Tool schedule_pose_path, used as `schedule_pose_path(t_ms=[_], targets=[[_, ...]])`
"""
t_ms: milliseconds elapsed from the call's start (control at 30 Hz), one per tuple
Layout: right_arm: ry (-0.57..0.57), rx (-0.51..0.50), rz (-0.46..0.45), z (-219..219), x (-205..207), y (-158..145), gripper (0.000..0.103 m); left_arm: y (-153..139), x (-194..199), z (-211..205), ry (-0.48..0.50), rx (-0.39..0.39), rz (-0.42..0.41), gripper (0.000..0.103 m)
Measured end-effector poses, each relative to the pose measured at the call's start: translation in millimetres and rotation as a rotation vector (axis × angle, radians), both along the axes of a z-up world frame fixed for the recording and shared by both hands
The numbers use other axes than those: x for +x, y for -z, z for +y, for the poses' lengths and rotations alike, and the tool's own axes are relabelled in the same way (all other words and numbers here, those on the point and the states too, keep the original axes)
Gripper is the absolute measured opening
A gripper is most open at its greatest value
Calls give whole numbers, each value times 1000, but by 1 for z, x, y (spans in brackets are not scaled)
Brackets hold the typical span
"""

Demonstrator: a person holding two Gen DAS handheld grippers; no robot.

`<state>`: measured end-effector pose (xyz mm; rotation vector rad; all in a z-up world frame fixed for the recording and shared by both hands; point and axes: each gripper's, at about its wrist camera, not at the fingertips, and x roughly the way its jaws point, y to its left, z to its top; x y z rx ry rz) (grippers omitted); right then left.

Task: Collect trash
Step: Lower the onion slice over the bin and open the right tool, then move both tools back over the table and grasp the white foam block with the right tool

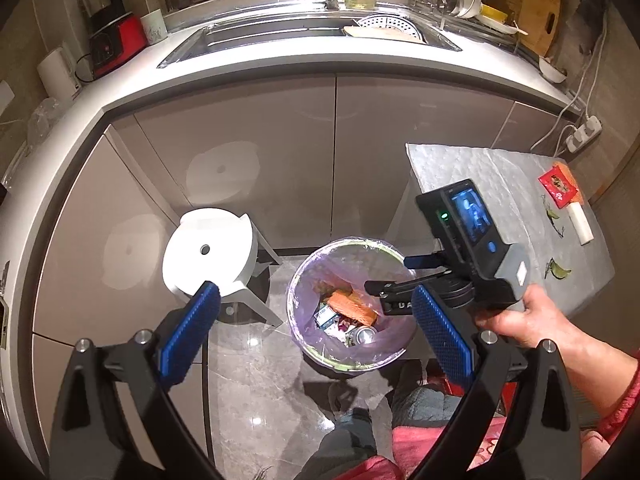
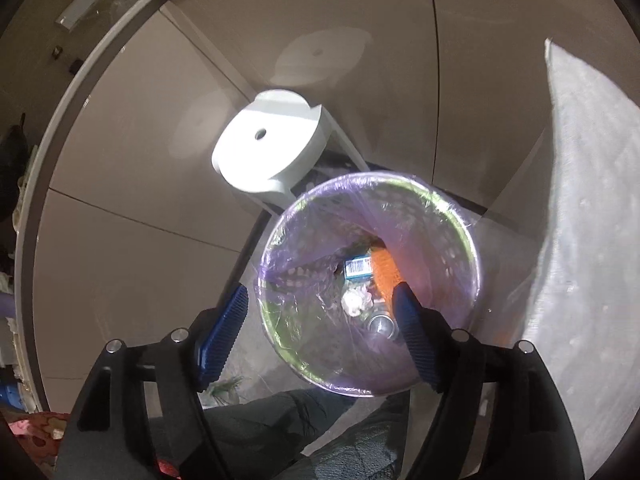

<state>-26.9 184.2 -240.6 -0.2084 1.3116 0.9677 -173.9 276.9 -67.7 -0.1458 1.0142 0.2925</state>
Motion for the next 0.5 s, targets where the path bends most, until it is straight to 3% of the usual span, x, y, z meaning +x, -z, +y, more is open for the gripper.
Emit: schedule_pose_path(t_ms=[267, 367, 500], targets=[[266, 179, -200, -128, 23, -128, 93, -4, 28, -29, 103, -7, -13, 92], [394, 180, -262, -186, 34, -157, 96, -3, 44, -52, 166, -15, -15, 92], [543, 109, -343, -257, 44, -170, 97, -1, 68, -93, 255, -37, -19, 92]])
